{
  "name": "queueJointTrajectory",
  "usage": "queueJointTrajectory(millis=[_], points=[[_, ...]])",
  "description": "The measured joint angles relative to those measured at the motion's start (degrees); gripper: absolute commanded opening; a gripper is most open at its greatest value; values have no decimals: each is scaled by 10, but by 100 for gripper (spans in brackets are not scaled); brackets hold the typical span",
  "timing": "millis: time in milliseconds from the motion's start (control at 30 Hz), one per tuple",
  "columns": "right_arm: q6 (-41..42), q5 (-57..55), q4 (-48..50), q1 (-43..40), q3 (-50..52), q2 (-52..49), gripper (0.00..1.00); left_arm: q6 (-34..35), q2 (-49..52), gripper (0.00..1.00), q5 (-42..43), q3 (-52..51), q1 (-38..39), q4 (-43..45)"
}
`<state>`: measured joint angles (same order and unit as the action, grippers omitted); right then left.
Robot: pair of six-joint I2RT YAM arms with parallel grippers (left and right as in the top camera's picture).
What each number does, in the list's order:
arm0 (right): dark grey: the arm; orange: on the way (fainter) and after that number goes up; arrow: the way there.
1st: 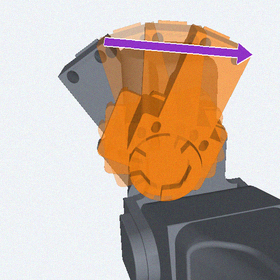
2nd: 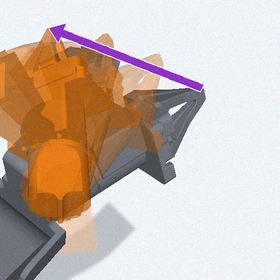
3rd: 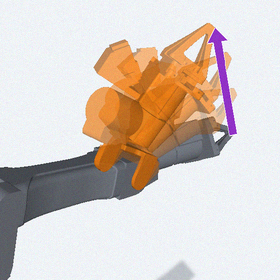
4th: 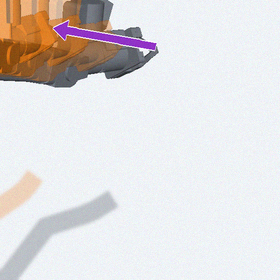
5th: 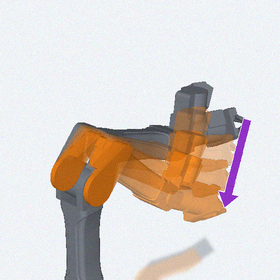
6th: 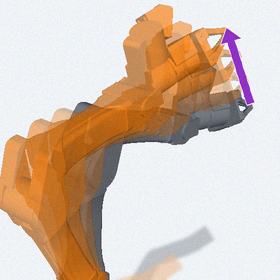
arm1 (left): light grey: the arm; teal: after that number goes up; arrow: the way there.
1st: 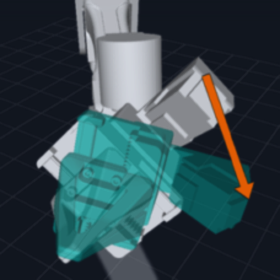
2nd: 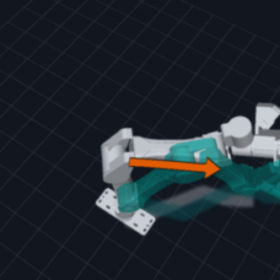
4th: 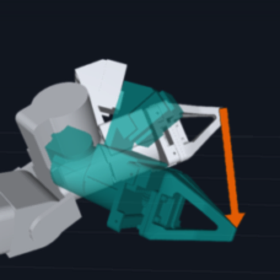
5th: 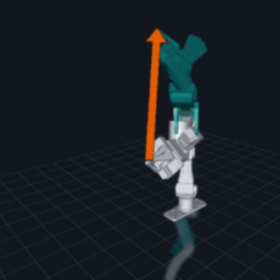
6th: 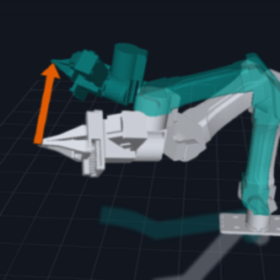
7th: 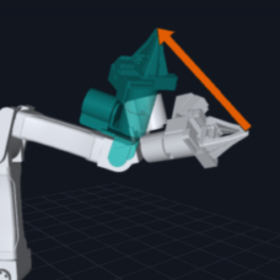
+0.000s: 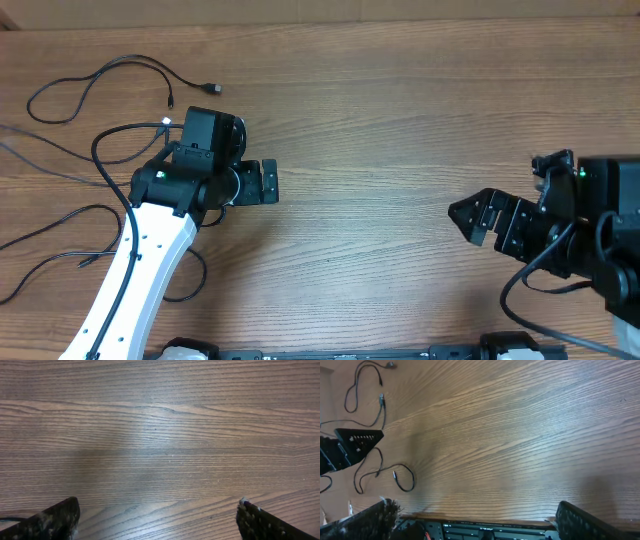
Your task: Untangle cables
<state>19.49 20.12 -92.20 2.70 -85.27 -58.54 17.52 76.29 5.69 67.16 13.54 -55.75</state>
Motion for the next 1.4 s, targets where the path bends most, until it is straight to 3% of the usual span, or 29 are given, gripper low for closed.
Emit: queueJointTrajectory(millis=[300,733,867,1067,1400], points=[[-1,-53,23,0,0,-10,100,0,0,100,0,0,0,0],[-59,-75,92,0,10,126,100,0,0,99,0,0,0,0],[-61,-74,182,0,120,184,100,0,0,100,0,0,0,0],[-108,-19,447,0,360,249,100,0,0,100,-2,0,0,0],[-134,13,659,0,592,373,100,-2,0,99,-2,0,0,0]])
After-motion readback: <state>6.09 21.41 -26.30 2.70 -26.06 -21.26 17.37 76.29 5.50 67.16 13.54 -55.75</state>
